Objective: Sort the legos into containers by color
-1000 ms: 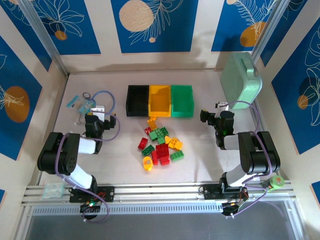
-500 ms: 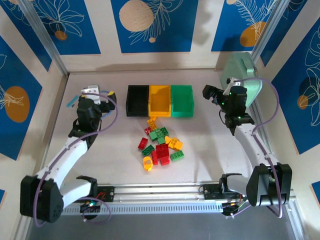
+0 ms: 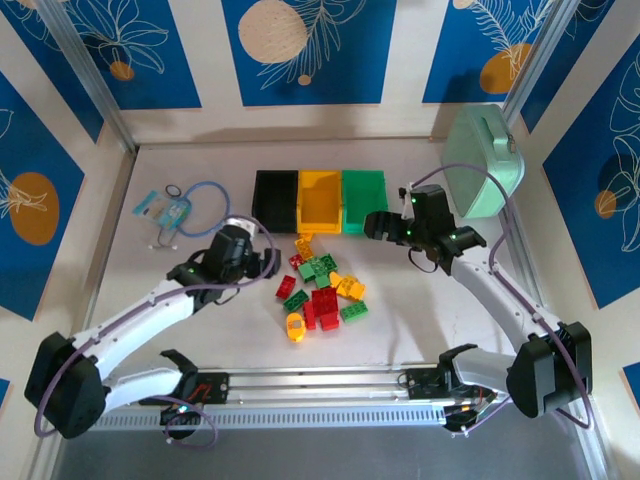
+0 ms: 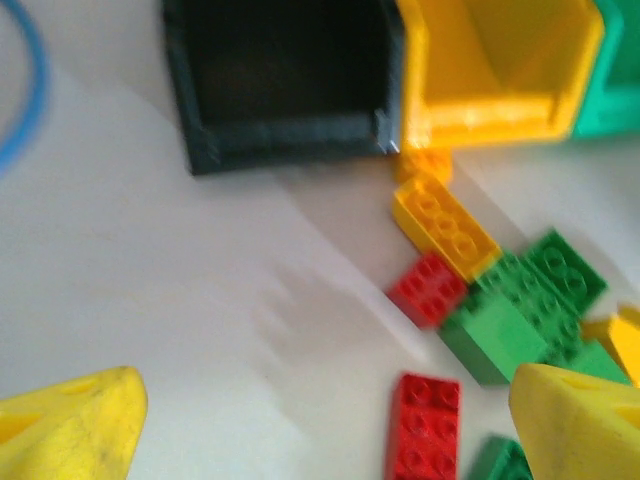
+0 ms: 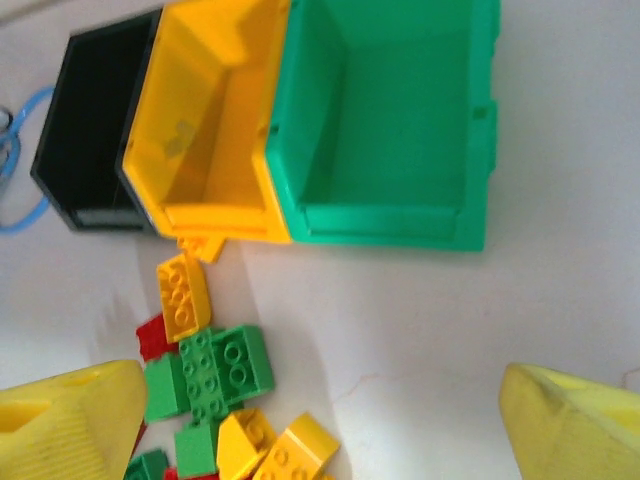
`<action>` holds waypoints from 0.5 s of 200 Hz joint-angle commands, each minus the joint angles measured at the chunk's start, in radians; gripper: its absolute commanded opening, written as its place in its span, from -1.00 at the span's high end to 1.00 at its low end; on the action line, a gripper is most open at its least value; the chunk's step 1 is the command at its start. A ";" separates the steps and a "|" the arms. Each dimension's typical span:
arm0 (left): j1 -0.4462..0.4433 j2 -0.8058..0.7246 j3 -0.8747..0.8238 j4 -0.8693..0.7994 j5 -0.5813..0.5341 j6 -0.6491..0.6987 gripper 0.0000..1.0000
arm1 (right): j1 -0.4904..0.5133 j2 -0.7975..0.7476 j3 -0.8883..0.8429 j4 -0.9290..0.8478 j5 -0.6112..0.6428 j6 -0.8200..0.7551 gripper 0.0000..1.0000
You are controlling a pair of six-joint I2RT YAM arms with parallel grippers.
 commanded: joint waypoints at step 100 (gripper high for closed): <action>-0.057 0.297 0.007 0.028 0.191 -0.073 -0.40 | 0.087 0.044 0.025 -0.066 0.003 0.004 -0.76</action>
